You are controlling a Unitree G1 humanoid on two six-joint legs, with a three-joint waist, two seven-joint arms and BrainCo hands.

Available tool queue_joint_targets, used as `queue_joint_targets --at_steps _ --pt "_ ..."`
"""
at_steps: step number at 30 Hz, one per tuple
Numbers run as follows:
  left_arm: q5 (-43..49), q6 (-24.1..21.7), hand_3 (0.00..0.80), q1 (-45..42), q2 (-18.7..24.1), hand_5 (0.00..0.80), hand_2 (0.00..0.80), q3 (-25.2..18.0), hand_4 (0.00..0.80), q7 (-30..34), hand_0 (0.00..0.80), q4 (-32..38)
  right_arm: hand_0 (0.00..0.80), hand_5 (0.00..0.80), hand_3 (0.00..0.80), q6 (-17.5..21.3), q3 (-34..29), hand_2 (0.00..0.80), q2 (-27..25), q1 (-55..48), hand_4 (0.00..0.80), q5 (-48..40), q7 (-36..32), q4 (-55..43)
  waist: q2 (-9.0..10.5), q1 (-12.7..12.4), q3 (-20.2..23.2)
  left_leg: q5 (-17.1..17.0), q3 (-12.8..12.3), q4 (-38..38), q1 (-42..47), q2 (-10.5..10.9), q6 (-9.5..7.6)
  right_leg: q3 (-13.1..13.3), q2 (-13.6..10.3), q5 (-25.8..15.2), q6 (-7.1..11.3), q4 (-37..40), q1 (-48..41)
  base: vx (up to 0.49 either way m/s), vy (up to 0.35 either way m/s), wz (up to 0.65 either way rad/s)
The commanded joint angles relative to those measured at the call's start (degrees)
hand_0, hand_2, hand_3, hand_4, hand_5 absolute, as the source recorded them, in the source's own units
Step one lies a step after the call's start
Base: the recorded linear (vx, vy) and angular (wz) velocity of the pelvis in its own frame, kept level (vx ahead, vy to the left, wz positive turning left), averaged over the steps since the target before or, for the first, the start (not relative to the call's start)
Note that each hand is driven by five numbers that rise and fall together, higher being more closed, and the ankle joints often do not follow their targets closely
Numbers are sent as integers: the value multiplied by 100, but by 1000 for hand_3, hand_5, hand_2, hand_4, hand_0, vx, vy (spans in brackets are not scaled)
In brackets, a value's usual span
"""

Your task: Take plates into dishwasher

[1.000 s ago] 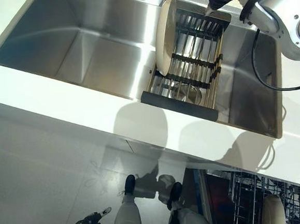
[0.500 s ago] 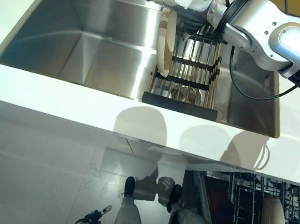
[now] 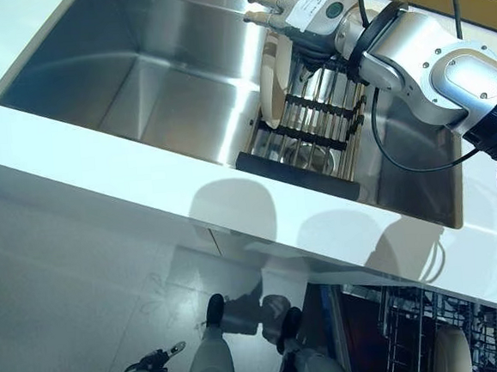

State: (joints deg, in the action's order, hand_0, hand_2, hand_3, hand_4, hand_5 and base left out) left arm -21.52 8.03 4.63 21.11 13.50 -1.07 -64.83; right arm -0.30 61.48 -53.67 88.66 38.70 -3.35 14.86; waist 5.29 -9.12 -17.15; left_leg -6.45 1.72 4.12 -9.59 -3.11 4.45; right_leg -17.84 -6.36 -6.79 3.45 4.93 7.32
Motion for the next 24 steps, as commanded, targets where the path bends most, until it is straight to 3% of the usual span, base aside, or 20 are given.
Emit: queue_joint_targets --at_steps 1,24 --pt "-68 -9 0 -10 -56 0 0 152 0 29 0 -226 0 0 0 -72 7 0 -45 243 0 50 59 273 139 -129 72 110 7 88 -201 164 -97 120 -266 25 466 7 3 0 0 0" --pt "-267 -7 0 -27 -21 0 0 138 0 54 0 -172 0 0 0 -40 315 0 54 708 0 389 -208 22 221 -221 -80 75 86 88 -310 189 -132 62 -292 -30 499 7 80 4 2 2"
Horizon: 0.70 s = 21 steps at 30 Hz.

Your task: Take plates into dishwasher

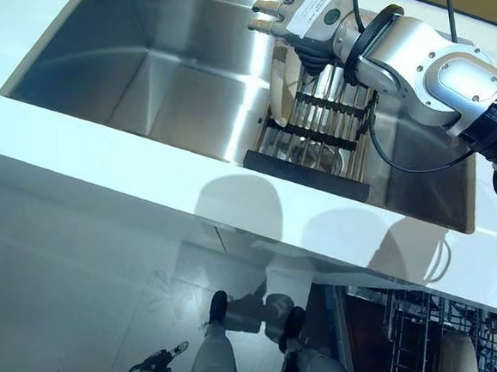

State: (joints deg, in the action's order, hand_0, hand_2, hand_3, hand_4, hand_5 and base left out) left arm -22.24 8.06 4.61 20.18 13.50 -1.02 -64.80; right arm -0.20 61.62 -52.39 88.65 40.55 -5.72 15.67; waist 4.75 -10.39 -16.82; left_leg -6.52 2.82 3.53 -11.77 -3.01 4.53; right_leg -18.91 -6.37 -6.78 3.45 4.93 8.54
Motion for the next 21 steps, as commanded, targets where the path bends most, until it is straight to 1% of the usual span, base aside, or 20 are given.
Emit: queue_joint_targets --at_steps 1,7,12,16,18,19,20,21 --pt "-194 -11 0 -24 72 0 0 137 0 49 0 -175 0 0 0 -50 301 0 -75 710 0 204 28 -60 275 -94 -113 82 -24 147 -92 179 -140 169 -290 -31 499 7 -42 22 2 11" --pt "-294 8 0 0 82 0 0 162 0 29 0 -180 0 0 0 9 431 0 15 828 0 520 -193 -82 298 -133 -177 74 -11 147 -116 175 -143 141 -292 -46 508 7 -27 7 1 2" --pt "-341 -26 0 -24 86 0 0 145 0 29 0 -166 0 0 0 54 601 0 6 903 0 810 -664 -87 322 -163 -225 72 3 147 -146 166 -143 117 -292 -50 516 7 -13 0 0 0" --pt "-369 -48 0 -20 94 0 0 127 0 21 0 -159 0 0 0 -29 649 0 13 881 0 990 -1067 -11 345 -171 -263 63 -5 147 -163 155 -139 108 -290 -60 515 7 1 0 0 0" --pt "-374 -60 0 -28 100 0 0 124 0 17 0 -156 0 0 0 -112 686 0 29 845 0 1079 -1424 77 353 -178 -275 63 -4 147 -165 154 -140 107 -294 -60 518 7 2 0 0 0" --pt "-380 -61 0 -25 102 0 0 127 0 16 0 -155 0 0 0 -132 703 0 33 840 0 1120 -1493 109 356 -179 -283 63 -7 147 -164 154 -140 107 -295 -60 519 7 1 0 0 0" --pt "-391 -67 0 -24 109 0 0 134 0 19 0 -154 273 273 273 -122 717 273 34 810 273 1175 -1547 199 362 -183 -299 63 -12 147 -161 151 -140 105 -296 -62 521 7 -3 0 0 0" --pt "-404 -76 0 -19 111 0 0 142 0 20 0 -162 414 414 414 -124 705 414 49 767 414 1276 -1578 278 361 -186 -308 56 -16 147 -164 147 -140 99 -298 -68 520 7 0 0 0 0"
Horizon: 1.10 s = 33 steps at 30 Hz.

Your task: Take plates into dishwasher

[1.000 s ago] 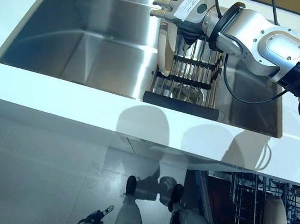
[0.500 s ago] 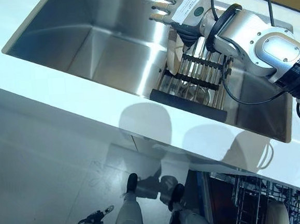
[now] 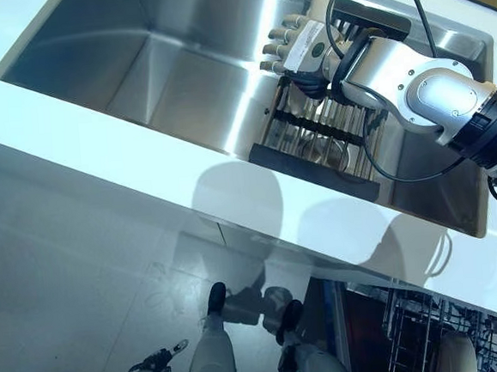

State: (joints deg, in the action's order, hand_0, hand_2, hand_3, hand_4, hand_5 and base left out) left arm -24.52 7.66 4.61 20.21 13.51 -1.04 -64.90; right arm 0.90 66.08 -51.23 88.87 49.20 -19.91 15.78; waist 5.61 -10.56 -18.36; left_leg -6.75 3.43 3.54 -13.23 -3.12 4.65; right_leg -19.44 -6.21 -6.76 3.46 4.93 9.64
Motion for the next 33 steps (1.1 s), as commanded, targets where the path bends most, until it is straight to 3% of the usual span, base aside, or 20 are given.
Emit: queue_joint_targets --at_steps 1,9,22,33 --pt "-174 -51 0 -31 104 0 0 139 0 14 0 -154 800 800 800 -178 233 800 -65 703 800 537 -147 341 279 -169 -160 86 -84 146 -14 155 -151 149 -316 -71 519 7 -110 0 0 0" --pt "-241 -34 0 -11 84 0 0 161 0 -9 0 -145 800 800 800 -136 84 800 91 612 800 1229 40 733 250 -186 -199 59 -82 146 -40 161 -153 147 -319 -87 516 7 -91 0 0 0" --pt "-216 -43 0 -33 106 0 0 181 0 -21 0 -138 800 800 800 -594 -49 800 -133 729 800 1519 1223 983 277 -142 -70 91 -93 146 -1 158 -159 165 -295 -71 538 7 -121 0 0 0" --pt "19 -27 0 -103 115 0 0 52 0 1 0 -228 800 800 800 -936 -277 800 -397 680 800 139 1764 772 345 10 273 244 -187 146 291 144 -186 292 -270 -11 555 7 -319 3 -7 -1"
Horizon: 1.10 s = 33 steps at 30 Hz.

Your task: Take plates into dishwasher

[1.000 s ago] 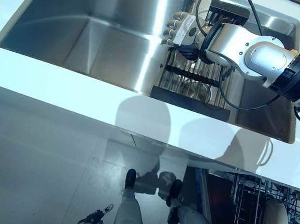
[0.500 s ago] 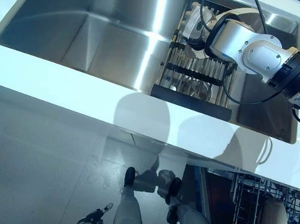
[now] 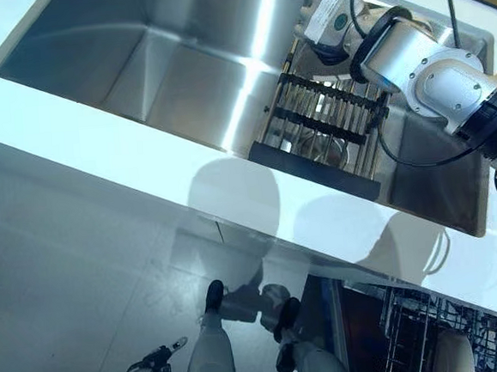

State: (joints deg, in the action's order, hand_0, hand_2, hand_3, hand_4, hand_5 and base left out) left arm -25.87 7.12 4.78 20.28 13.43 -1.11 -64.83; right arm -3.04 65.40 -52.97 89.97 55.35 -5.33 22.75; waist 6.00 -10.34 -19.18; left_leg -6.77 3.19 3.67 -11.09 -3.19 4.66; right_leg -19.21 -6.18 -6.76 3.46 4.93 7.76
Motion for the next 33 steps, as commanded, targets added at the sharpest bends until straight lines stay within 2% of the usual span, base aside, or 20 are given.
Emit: queue_joint_targets --at_steps 1,11,18,29,33 --pt "179 11 0 -144 105 0 0 46 0 -1 0 -247 800 800 800 -583 -238 800 -255 565 800 -631 361 56 320 4 390 261 -169 133 118 151 -189 288 -271 -2 553 7 -162 37 -41 -4" --pt "492 22 0 -326 74 0 0 -133 0 -65 0 -361 800 800 800 -992 -777 800 -694 290 800 -2378 638 -113 394 240 907 472 -366 133 619 117 -196 532 -243 92 569 7 -509 55 -25 -12" --pt "730 -31 0 -495 34 0 0 -176 0 -22 0 -448 800 800 800 -1242 -1196 800 -973 -75 800 -3014 687 -36 361 412 1238 591 -591 133 946 54 -168 712 -188 166 553 7 -710 52 -14 -19" --pt "966 -25 0 -623 9 0 0 -208 0 81 0 -518 800 800 800 -1319 -1712 800 -1550 -507 800 -3882 733 357 339 684 1603 684 -883 133 1263 -32 -138 998 -72 207 521 7 -845 18 -23 -17" --pt "1067 -16 0 -643 4 0 0 -241 0 120 0 -534 800 800 800 -1168 -2225 800 -1894 -1075 800 -4420 796 575 285 821 1696 713 -1005 133 1388 -73 -123 1103 -49 230 523 7 -916 11 -22 -18"
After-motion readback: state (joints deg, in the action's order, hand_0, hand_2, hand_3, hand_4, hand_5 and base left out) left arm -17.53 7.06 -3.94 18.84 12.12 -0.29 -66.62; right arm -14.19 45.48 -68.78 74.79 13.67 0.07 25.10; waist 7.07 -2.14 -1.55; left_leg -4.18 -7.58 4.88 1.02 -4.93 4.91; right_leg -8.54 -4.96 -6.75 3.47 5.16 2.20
